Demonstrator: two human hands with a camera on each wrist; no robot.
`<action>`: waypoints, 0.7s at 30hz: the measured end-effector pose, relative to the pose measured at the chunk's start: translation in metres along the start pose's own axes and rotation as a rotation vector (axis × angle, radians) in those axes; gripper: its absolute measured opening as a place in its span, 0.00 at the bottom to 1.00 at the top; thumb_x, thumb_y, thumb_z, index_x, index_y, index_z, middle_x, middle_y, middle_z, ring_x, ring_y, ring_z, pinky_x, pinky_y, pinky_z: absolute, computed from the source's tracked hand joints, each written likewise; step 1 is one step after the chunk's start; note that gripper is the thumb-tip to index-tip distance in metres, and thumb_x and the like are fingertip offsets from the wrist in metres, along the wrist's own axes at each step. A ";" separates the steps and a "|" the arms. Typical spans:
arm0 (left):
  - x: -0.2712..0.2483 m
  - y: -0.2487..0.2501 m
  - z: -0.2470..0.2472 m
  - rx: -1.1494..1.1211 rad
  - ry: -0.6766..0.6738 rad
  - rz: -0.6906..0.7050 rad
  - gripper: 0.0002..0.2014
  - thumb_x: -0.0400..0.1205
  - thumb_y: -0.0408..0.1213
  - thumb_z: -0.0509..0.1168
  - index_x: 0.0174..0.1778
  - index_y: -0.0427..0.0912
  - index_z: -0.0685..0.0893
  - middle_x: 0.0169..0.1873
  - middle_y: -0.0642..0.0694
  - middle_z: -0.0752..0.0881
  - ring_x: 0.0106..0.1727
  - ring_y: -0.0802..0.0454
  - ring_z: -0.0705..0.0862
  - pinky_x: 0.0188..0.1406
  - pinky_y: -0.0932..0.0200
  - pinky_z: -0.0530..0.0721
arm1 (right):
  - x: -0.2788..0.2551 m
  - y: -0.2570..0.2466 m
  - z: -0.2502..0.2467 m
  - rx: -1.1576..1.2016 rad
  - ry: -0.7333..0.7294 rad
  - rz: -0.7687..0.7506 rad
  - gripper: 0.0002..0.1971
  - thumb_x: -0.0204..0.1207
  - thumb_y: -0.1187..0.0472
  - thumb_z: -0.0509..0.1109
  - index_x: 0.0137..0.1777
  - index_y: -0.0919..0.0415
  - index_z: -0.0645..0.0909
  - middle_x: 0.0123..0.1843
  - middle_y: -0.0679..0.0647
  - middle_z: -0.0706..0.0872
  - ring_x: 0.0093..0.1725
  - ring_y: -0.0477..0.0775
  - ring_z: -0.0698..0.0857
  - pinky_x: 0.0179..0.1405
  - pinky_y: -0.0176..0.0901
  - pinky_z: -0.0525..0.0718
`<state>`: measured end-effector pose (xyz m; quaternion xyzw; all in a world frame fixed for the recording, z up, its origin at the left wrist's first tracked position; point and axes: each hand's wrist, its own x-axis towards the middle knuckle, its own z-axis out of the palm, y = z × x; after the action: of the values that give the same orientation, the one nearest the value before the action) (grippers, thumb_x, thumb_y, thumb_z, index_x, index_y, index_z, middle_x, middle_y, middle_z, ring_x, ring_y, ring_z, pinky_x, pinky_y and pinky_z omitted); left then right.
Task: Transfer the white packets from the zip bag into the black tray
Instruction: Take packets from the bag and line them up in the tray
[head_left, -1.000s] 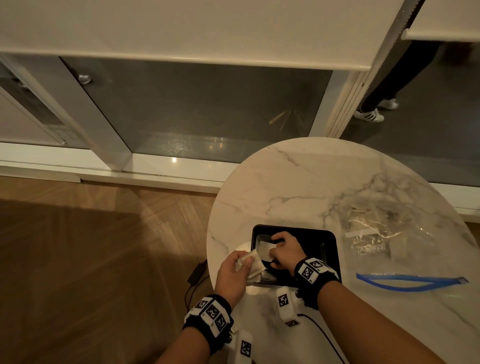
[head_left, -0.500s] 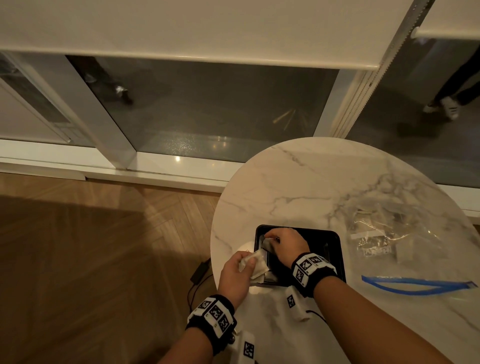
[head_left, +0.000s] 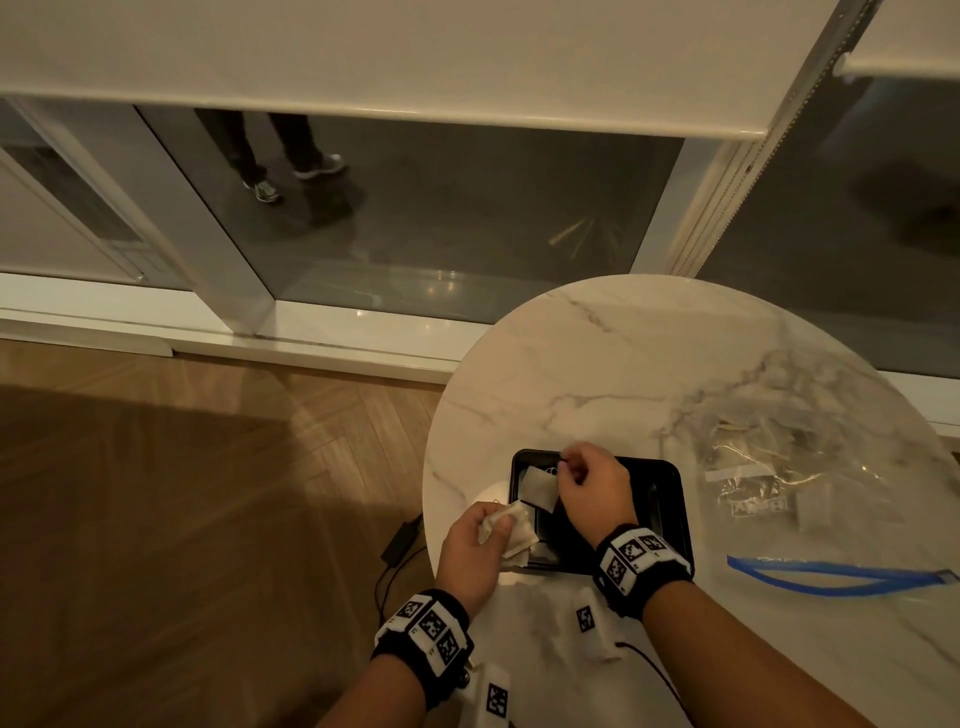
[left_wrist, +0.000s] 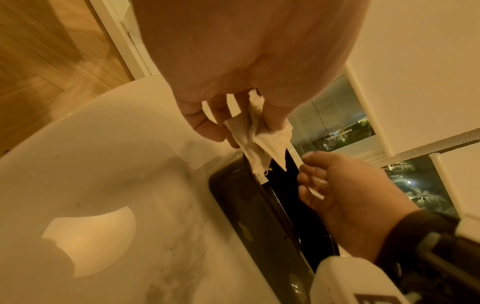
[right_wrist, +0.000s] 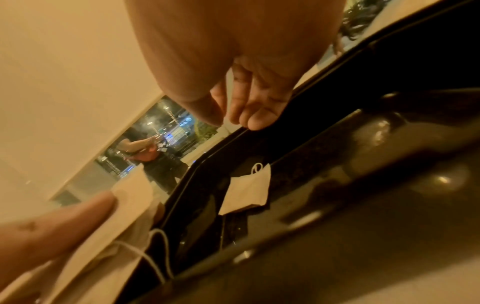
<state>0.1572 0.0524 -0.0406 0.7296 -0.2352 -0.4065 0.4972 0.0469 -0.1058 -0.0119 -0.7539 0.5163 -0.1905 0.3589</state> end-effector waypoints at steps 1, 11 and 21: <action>0.000 0.000 0.000 -0.001 0.002 0.001 0.04 0.85 0.45 0.67 0.51 0.52 0.86 0.47 0.52 0.90 0.51 0.57 0.88 0.52 0.61 0.85 | -0.001 0.004 -0.001 0.016 -0.008 0.113 0.03 0.76 0.61 0.73 0.48 0.57 0.87 0.43 0.50 0.87 0.43 0.50 0.86 0.50 0.44 0.87; 0.001 0.003 0.000 0.041 0.011 0.027 0.11 0.80 0.54 0.66 0.50 0.53 0.86 0.46 0.54 0.90 0.50 0.59 0.87 0.52 0.60 0.85 | 0.008 0.018 0.021 -0.134 -0.308 0.410 0.18 0.63 0.49 0.83 0.49 0.56 0.86 0.49 0.52 0.89 0.50 0.53 0.87 0.51 0.42 0.86; -0.001 0.008 -0.001 0.072 0.007 0.028 0.02 0.86 0.41 0.67 0.48 0.50 0.85 0.43 0.54 0.90 0.45 0.63 0.86 0.46 0.69 0.81 | 0.009 0.011 0.029 -0.090 -0.265 0.431 0.11 0.67 0.52 0.81 0.44 0.53 0.83 0.45 0.51 0.89 0.47 0.53 0.88 0.46 0.41 0.85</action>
<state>0.1578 0.0505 -0.0326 0.7450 -0.2580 -0.3881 0.4773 0.0621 -0.1061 -0.0397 -0.6600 0.6215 0.0143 0.4218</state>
